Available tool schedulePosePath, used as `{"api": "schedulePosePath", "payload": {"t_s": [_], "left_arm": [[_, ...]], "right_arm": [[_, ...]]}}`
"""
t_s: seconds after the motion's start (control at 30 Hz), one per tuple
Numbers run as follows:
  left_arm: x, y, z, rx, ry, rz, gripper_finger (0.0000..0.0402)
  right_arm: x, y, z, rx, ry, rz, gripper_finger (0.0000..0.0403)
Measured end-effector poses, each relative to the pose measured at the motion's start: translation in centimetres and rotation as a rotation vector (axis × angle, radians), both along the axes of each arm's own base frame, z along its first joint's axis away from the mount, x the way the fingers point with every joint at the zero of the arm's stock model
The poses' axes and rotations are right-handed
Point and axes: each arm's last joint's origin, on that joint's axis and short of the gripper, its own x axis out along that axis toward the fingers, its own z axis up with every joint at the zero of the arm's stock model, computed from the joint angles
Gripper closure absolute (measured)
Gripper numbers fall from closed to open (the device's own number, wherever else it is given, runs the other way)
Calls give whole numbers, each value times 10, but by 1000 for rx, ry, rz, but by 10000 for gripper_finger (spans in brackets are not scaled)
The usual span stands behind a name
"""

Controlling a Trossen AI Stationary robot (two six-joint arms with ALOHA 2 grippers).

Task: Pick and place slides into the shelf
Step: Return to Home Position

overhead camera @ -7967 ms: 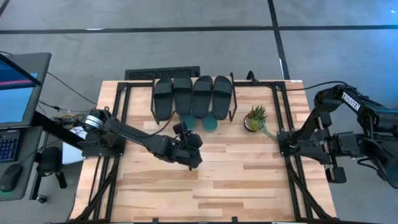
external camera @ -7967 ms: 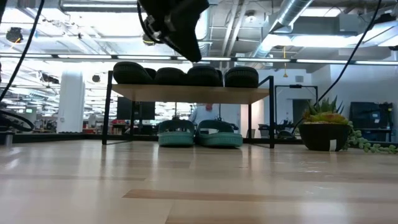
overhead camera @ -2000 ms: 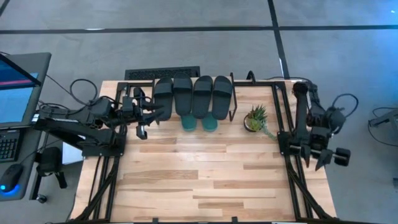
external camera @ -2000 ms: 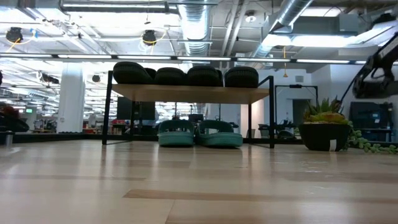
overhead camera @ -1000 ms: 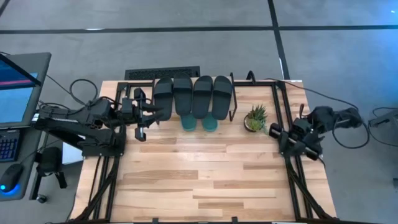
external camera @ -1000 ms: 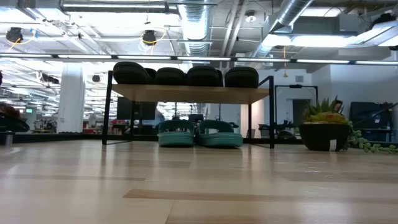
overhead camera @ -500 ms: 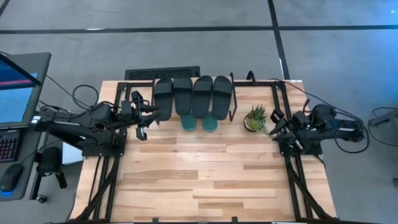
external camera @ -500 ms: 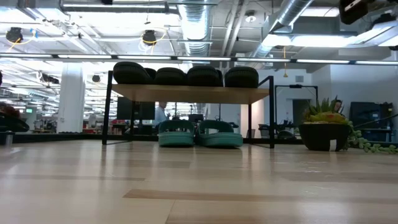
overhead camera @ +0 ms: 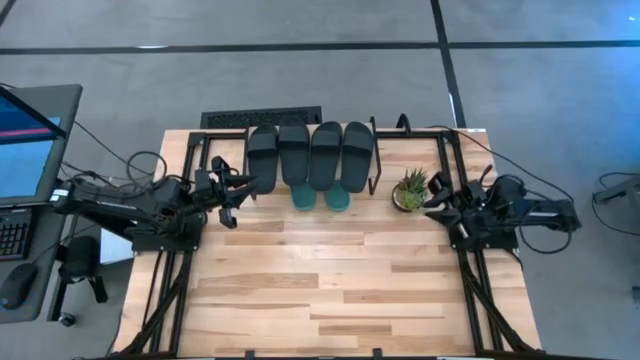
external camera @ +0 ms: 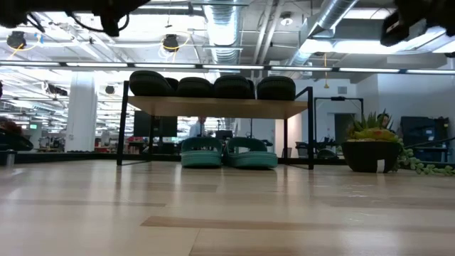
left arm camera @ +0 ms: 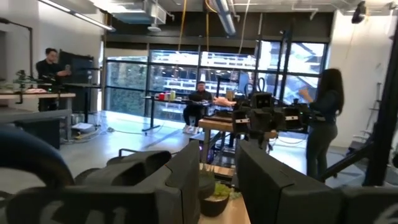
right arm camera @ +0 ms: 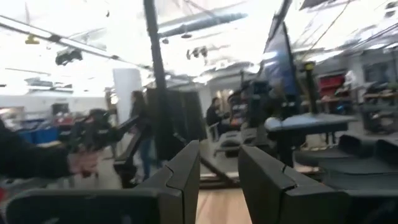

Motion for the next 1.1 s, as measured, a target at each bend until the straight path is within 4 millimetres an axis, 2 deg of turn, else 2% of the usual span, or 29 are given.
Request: {"api": "schedulePosePath", "payload": {"t_s": [0.43, 0.57, 1.0, 1.1], "left_arm": [[-11, 2, -43, -45, -138, 14, 310], [-14, 2, -51, -57, -158, 10, 310], [-18, 5, -51, -22, -205, 58, 310], [-26, 7, -57, 16, -257, 93, 310]], "right_arm": [[12, -2, -34, 19, -56, -80, 305], [12, -2, -34, 19, -67, -82, 305], [12, -9, -34, 10, -65, -193, 305], [12, -10, -34, 12, -69, -206, 305]]}}
